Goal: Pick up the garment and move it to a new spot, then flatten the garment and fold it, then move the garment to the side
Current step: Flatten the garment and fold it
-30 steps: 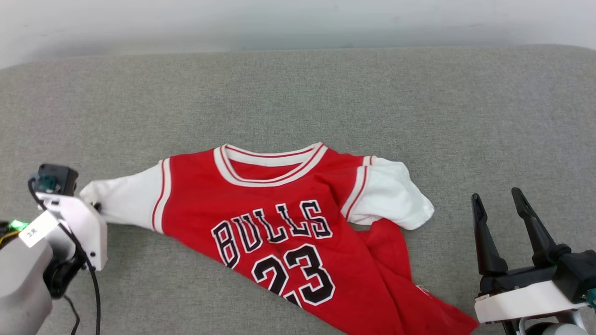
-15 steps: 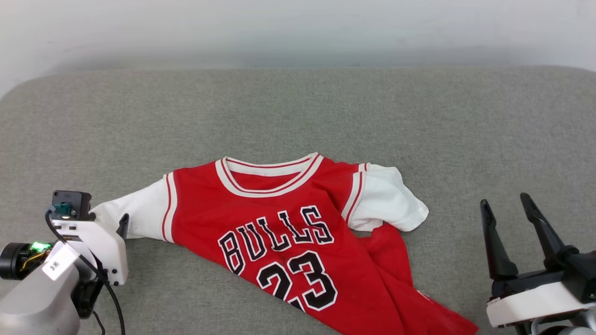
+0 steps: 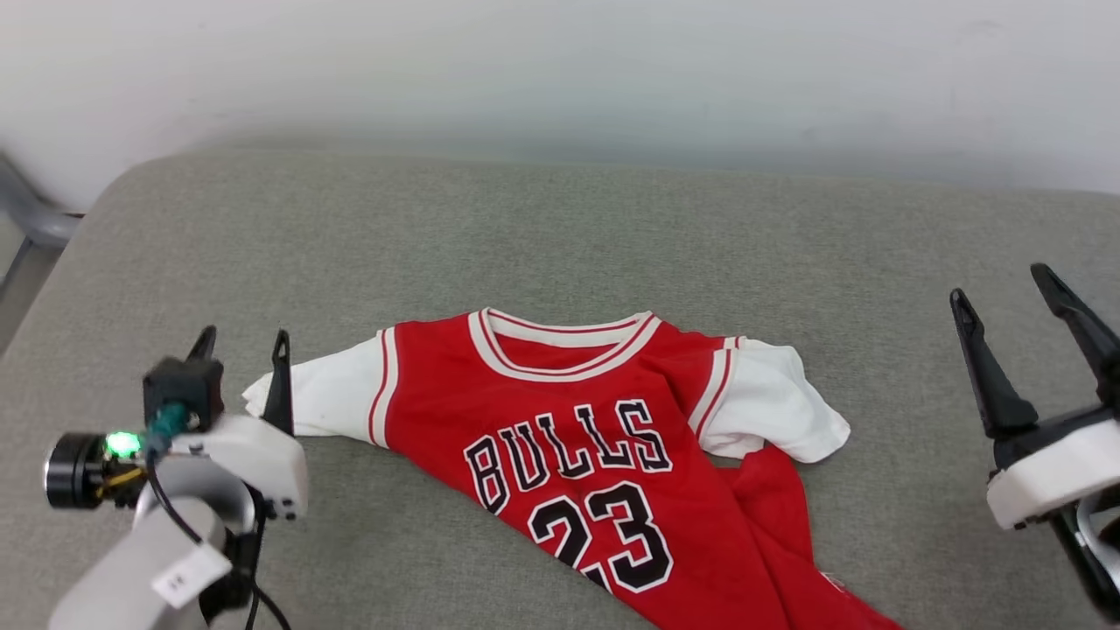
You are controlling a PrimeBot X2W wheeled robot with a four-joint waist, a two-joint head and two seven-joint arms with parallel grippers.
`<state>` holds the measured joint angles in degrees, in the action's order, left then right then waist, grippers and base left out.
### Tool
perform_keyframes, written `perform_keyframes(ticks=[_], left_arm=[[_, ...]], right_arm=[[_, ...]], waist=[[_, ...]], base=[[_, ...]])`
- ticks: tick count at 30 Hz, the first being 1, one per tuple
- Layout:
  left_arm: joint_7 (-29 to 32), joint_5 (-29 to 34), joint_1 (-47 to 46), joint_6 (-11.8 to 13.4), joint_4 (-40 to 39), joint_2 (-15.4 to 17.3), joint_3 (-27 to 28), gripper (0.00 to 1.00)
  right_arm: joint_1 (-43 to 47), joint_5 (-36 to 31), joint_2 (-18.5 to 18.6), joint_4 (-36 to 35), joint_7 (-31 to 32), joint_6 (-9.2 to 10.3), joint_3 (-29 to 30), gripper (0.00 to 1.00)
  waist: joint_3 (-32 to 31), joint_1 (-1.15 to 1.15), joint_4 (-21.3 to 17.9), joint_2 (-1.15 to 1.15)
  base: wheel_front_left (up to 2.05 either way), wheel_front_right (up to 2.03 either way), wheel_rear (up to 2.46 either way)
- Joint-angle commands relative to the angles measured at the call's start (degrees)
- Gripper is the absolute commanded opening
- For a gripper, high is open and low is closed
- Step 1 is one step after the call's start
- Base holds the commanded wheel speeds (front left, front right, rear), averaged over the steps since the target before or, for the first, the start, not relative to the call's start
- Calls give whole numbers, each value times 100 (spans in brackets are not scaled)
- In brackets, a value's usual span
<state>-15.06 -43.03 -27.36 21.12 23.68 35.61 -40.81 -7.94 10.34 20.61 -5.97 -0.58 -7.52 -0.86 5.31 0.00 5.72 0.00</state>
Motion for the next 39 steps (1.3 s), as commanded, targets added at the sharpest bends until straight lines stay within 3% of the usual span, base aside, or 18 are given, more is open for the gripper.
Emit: perform_keyframes(ticks=[1,5,7,8,13,19,26,39], left_arm=[[-13,226,256,172,-316,-17,206,100],[-13,871,950,528,-1187,-201,758,100],[-13,1030,1078,581,-1367,-256,909,100],[-14,1319,1302,630,-1664,-392,1119,100],[-15,1763,1709,555,-1975,-716,1399,100],[-15,2197,1960,258,-2062,-1193,1736,100],[-15,2615,1880,-102,-2047,-1648,2072,100],[-15,3244,1655,-672,-1949,-2322,2563,100]], right_arm=[[-189,130,158,-13,197,6,-114,100],[-575,502,712,122,930,6,-577,100],[-657,594,849,149,1146,6,-712,100],[-839,589,1261,151,1553,8,-1075,100],[-1172,1123,1716,253,2497,8,-1771,100],[-1579,1967,2117,519,3532,8,-2469,100],[-1998,2556,2344,1080,4277,7,-2970,100],[-2264,2875,2128,2071,4347,-4,-3974,100]], waist=[[8,0,53,0],[50,0,174,0],[58,0,205,0],[85,0,280,0],[157,0,401,0],[355,0,599,0],[701,0,819,0],[1189,0,1084,0]], base=[[0,0,0],[0,0,0],[0,0,0],[0,0,0],[0,0,0],[0,0,0],[0,0,0],[0,0,0]])
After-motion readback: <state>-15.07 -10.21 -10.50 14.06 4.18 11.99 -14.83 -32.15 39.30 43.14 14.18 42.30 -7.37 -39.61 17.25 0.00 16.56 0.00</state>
